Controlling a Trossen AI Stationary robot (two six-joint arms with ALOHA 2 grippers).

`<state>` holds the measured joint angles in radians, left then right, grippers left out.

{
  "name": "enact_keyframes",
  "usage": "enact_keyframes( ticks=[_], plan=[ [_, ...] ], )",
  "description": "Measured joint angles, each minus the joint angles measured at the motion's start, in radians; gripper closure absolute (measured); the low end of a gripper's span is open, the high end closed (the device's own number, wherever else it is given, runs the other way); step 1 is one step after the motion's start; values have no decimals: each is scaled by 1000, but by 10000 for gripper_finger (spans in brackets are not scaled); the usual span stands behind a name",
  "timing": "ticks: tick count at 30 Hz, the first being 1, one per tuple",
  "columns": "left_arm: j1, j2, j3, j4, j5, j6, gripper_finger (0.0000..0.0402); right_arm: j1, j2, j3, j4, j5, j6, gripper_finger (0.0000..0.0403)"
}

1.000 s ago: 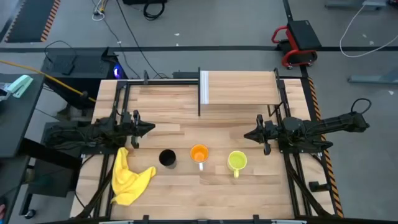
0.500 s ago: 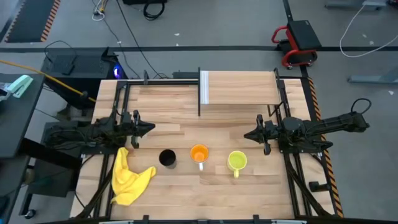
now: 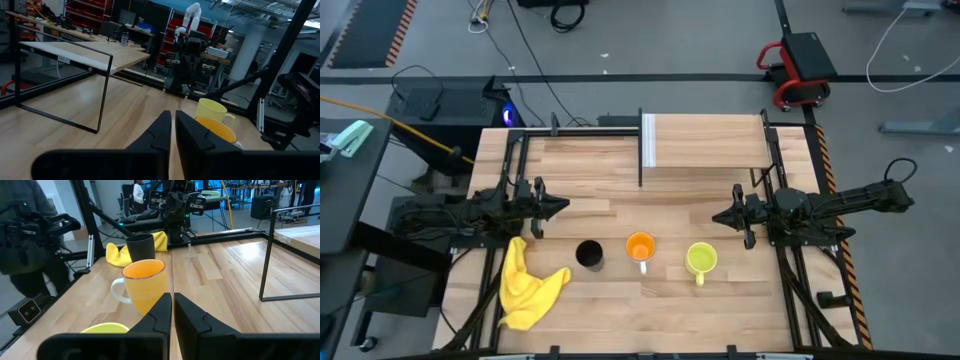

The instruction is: Stack small to large cups/mugs on shelf

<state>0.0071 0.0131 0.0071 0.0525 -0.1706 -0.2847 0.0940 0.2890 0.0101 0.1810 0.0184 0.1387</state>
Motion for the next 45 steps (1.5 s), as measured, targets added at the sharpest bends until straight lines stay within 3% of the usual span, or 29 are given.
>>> enact_keyframes(
  ticks=[32,35,42,45],
  plan=[
    [0,0,0,1,0,-1,376,0,0,0,0,0,0,376],
    [0,0,0,19,-1,-74,375,0,0,0,0,0,0,376],
    [0,0,0,175,-27,-441,366,0,0,0,6,8,-1,376],
    [0,0,0,233,-60,-506,367,0,0,0,31,15,17,376]
  ],
)
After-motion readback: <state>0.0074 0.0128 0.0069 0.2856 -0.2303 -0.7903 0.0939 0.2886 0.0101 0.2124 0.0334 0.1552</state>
